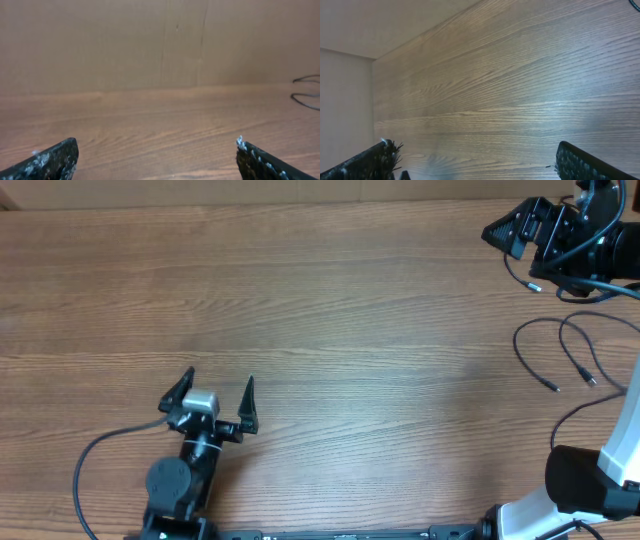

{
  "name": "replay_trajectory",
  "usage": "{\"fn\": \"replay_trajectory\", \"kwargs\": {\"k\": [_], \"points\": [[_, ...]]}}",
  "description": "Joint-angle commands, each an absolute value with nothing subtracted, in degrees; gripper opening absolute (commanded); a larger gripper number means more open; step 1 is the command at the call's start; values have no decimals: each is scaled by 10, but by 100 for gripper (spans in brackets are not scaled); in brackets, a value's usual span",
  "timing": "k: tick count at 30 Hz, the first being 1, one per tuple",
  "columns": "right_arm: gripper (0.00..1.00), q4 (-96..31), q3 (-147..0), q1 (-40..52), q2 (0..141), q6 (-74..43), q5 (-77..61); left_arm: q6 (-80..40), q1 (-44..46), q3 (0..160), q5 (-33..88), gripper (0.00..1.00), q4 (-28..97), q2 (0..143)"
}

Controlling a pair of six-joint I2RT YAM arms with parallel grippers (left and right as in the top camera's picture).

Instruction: Untangle cables

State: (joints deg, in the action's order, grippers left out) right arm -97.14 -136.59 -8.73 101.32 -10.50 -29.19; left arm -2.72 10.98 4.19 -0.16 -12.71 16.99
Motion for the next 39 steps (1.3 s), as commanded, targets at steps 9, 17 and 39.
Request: {"fn": "replay_trajectory", "kwargs": {"k": [9,17,39], "points": [[100,-970,-1369,-86,1012,-105,-296,-12,96,3,-22,100,-8,56],[100,-970,-1369,-86,1012,-105,-296,11,74,3,-36,100,43,2],[100,-970,-1369,-86,1012,-105,-296,-21,-4,3,-19,100,44,2]]}}
